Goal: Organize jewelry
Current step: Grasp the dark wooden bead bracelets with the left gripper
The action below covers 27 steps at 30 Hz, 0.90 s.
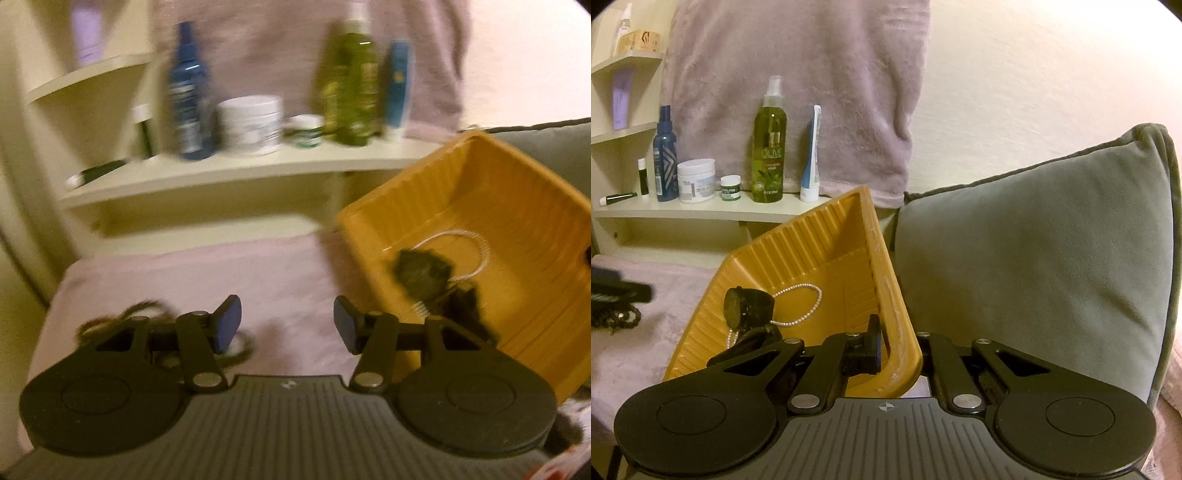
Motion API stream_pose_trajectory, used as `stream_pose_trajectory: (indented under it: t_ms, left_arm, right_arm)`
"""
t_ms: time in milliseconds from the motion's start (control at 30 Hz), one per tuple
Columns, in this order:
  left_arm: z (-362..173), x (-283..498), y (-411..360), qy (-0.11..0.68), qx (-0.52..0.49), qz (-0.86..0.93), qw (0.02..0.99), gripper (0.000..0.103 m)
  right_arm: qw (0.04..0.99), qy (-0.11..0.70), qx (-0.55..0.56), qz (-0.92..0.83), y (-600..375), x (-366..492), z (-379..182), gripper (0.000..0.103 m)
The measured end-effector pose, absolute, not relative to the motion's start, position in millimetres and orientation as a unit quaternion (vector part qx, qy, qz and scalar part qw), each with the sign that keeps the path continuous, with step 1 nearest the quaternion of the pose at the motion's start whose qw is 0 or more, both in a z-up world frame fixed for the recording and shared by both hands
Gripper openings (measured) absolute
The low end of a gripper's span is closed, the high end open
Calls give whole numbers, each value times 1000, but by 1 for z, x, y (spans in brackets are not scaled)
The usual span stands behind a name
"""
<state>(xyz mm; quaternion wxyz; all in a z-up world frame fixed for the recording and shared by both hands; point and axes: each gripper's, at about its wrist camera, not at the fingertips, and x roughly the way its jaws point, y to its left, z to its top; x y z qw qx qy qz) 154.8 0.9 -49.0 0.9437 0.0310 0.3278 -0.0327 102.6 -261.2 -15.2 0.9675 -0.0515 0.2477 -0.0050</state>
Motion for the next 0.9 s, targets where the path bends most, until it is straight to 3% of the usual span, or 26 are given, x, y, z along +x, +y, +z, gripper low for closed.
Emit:
stream_pose_trajectory:
  t_ms: [300, 500, 600, 900]
  left_arm:
    - [-65, 139, 61, 339, 41, 36, 939, 50]
    - [-75, 146, 79, 354, 63, 34, 932, 24]
    - [-80, 152, 81, 366, 71, 28, 928, 18]
    - [-87, 161, 72, 376, 112, 9, 920, 18]
  right_arm:
    - [966, 251, -55, -7, -263, 104, -18, 6]
    - [966, 252, -58, -9, -262, 106, -19, 7]
    - [966, 252, -60, -10, -262, 106, -19, 7]
    - [965, 254, -63, -12, -262, 107, -20, 7]
